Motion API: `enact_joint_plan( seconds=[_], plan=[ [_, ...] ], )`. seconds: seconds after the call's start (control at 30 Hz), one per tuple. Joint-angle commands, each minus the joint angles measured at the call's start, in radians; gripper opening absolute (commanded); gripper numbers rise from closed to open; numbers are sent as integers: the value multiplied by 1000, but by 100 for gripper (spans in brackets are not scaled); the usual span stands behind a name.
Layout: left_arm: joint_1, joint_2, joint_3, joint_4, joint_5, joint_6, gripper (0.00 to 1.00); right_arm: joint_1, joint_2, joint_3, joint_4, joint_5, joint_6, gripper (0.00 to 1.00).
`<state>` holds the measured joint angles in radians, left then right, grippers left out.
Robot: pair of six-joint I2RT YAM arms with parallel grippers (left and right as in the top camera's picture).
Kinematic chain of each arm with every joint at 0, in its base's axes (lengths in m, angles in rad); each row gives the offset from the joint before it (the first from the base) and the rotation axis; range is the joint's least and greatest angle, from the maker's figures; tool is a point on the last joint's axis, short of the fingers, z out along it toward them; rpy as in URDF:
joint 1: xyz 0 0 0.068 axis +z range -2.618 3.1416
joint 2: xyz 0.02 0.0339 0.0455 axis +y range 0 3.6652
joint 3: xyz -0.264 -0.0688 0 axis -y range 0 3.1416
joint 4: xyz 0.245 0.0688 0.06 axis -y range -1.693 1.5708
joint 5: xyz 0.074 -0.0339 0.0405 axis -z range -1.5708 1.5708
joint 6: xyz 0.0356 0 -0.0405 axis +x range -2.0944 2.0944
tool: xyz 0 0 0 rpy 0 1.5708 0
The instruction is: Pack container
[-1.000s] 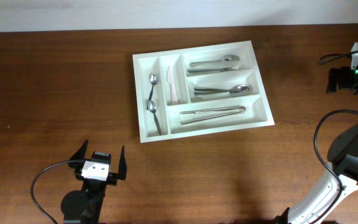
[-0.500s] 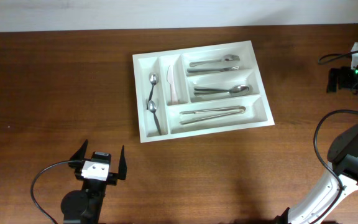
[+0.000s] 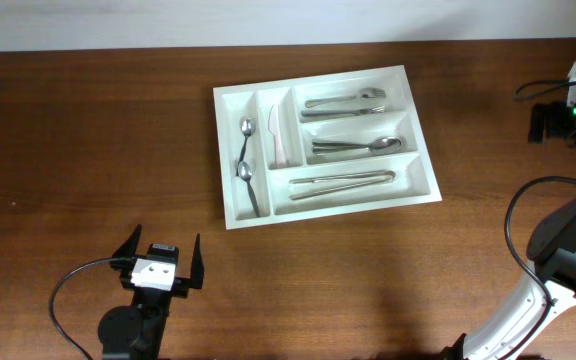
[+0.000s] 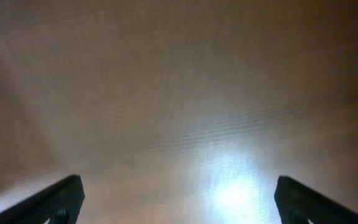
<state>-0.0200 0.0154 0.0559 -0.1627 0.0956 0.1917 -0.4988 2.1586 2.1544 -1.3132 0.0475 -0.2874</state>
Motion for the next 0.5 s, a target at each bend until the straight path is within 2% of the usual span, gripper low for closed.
enact_joint_plan(
  seconds=[0.0, 0.17, 0.37, 0.47],
  plan=[
    [5, -10, -10, 6, -14, 8, 99, -3, -98, -8, 87, -87, 8, 99],
    [5, -10, -10, 6, -14, 8, 99, 2, -271, -98, 298, -156, 38, 99],
    [5, -10, -10, 6, -14, 8, 99, 48, -601, -439, 616, -157, 137, 98],
    [5, -10, -10, 6, -14, 8, 99, 100, -768, -596, 734, -156, 135, 99]
  ],
)
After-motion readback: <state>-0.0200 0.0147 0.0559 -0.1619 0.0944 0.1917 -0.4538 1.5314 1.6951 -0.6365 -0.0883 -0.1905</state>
